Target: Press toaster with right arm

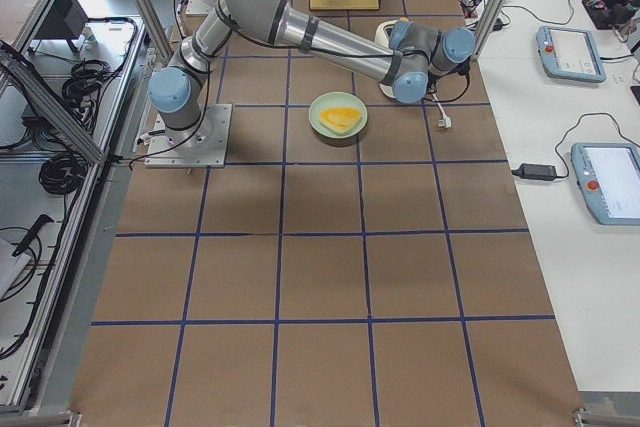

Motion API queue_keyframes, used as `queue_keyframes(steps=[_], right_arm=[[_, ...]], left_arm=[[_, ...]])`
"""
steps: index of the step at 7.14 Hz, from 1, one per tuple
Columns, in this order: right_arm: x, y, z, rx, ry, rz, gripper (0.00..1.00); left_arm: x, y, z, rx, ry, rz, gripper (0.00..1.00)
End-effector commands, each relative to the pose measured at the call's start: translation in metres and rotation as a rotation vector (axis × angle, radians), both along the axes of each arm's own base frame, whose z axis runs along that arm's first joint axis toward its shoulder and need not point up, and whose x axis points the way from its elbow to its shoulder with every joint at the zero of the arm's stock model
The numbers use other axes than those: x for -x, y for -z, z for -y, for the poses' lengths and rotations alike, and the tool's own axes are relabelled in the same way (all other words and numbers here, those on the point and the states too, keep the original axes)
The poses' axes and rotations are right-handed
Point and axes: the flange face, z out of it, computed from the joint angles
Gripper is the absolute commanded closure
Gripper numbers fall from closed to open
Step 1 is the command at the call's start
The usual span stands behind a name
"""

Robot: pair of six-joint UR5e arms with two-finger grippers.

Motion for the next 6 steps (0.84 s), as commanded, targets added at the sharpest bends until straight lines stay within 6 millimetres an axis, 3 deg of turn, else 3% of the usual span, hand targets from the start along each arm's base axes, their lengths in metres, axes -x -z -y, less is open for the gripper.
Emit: queue_keyframes(steps=[1, 2, 3, 4, 5, 6], right_arm=[[-0.028, -0.121, -0.029, 0.132, -0.058, -0.321, 0.0], [-0.039, -0.128, -0.034, 0.134, -0.091, -0.376, 0.0], [-0.035, -0.137, -0.036, 0.161, -0.105, -0.424, 0.0], [-0.04, -0.156, -0.052, 0.167, -0.116, -0.43, 0.0], [-0.06, -0.174, -0.094, 0.115, -0.151, -0.415, 0.0], [-0.067, -0.174, -0.14, 0.083, -0.16, -0.414, 0.0]], left_arm=[[0.0, 0.0, 0.0, 0.0, 0.0, 0.0, 0.0], [0.0, 0.0, 0.0, 0.0, 0.0, 0.0, 0.0], [0.0, 0.0, 0.0, 0.0, 0.0, 0.0, 0.0], [0.0, 0.0, 0.0, 0.0, 0.0, 0.0, 0.0], [0.0, 0.0, 0.0, 0.0, 0.0, 0.0, 0.0], [0.0, 0.0, 0.0, 0.0, 0.0, 0.0, 0.0]])
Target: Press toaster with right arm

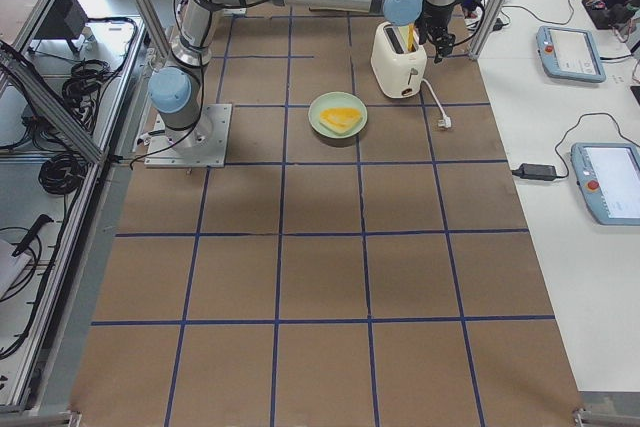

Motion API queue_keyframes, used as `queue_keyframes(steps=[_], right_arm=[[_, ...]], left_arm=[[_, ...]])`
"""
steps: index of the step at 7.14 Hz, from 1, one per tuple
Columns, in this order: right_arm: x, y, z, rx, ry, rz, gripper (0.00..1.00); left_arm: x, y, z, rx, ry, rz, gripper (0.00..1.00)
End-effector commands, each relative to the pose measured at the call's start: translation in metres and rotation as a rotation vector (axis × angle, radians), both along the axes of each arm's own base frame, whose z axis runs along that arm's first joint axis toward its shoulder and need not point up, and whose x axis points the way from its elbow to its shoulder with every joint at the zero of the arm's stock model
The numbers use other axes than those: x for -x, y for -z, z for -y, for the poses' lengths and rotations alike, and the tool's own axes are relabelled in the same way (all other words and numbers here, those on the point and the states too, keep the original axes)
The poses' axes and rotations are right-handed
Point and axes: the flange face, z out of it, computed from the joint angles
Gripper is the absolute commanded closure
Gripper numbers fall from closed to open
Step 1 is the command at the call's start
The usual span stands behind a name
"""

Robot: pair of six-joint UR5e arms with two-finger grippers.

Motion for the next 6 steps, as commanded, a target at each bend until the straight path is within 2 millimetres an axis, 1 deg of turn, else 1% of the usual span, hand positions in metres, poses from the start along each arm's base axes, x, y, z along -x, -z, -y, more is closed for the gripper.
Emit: queue_keyframes(steps=[1, 2, 3, 4, 5, 6], right_arm=[[-0.013, -0.012, -0.101, -0.06, -0.006, -0.013, 0.0], [-0.014, -0.028, -0.135, -0.052, -0.005, -0.006, 0.0], [-0.015, -0.04, -0.142, -0.042, -0.005, -0.006, 0.0], [-0.015, -0.04, -0.15, -0.085, 0.006, -0.011, 0.0], [-0.015, -0.034, -0.158, -0.164, 0.024, -0.01, 0.0], [-0.015, -0.038, -0.158, -0.159, 0.024, -0.012, 0.0]], left_arm=[[0.0, 0.0, 0.0, 0.0, 0.0, 0.0, 0.0], [0.0, 0.0, 0.0, 0.0, 0.0, 0.0, 0.0], [0.0, 0.0, 0.0, 0.0, 0.0, 0.0, 0.0], [0.0, 0.0, 0.0, 0.0, 0.0, 0.0, 0.0], [0.0, 0.0, 0.0, 0.0, 0.0, 0.0, 0.0], [0.0, 0.0, 0.0, 0.0, 0.0, 0.0, 0.0]])
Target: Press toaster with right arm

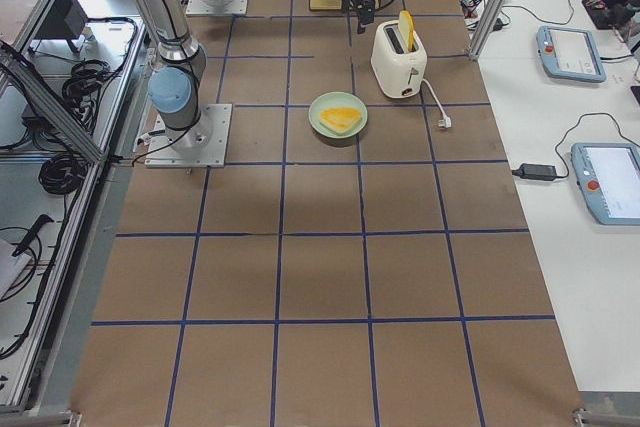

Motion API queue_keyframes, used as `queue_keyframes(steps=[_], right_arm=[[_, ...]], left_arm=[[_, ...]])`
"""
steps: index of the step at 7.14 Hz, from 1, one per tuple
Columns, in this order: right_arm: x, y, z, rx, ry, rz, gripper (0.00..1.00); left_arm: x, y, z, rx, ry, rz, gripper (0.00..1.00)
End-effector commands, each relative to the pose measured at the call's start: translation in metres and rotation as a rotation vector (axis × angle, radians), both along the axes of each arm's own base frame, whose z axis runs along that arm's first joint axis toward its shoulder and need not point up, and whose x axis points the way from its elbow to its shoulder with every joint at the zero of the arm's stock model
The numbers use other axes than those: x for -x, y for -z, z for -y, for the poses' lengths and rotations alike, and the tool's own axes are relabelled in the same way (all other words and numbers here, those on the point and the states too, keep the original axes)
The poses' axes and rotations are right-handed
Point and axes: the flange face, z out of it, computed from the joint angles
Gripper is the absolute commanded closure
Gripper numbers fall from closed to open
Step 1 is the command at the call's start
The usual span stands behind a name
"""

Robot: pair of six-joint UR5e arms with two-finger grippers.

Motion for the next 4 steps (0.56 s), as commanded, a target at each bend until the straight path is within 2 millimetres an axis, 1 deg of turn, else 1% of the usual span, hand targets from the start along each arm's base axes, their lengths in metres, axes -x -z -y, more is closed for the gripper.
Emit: queue_keyframes(steps=[1, 4], right_arm=[[0.0, -0.0048, -0.003, -0.022, 0.007, -0.002, 0.0], [0.0025, -0.0026, -0.0001, -0.025, 0.007, -0.002, 0.0]], left_arm=[[0.0, 0.0, 0.0, 0.0, 0.0, 0.0, 0.0], [0.0, 0.0, 0.0, 0.0, 0.0, 0.0, 0.0]])
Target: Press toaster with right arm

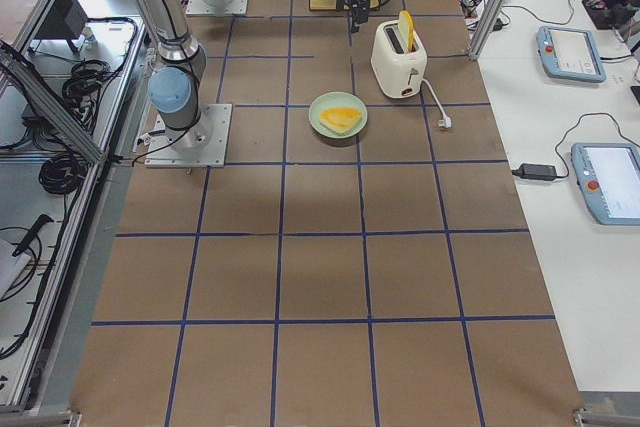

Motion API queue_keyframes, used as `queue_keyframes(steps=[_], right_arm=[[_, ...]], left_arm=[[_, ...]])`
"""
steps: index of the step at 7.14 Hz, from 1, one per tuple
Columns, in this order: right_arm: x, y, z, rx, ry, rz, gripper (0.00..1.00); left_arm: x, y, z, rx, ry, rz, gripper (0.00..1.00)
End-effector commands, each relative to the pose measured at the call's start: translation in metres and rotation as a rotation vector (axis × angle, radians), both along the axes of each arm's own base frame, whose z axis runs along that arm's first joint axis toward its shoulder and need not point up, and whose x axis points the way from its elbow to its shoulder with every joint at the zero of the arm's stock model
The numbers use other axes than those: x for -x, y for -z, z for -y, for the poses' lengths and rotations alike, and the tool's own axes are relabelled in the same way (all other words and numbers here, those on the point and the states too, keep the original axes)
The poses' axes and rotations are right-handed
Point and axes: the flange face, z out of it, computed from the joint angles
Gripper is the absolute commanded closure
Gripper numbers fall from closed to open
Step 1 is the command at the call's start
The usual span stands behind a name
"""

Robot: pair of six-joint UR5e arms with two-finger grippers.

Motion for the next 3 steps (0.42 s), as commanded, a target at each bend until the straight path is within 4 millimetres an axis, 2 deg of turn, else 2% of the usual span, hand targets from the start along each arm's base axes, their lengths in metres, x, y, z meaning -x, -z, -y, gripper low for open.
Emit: queue_keyframes(steps=[1, 3], right_arm=[[0.0015, 0.0005, 0.0007, 0.0, 0.0, 0.0, 0.0], [0.0038, 0.0028, 0.0015, -0.005, 0.0, 0.001, 0.0]], left_arm=[[0.0, 0.0, 0.0, 0.0, 0.0, 0.0, 0.0], [0.0, 0.0, 0.0, 0.0, 0.0, 0.0, 0.0]])
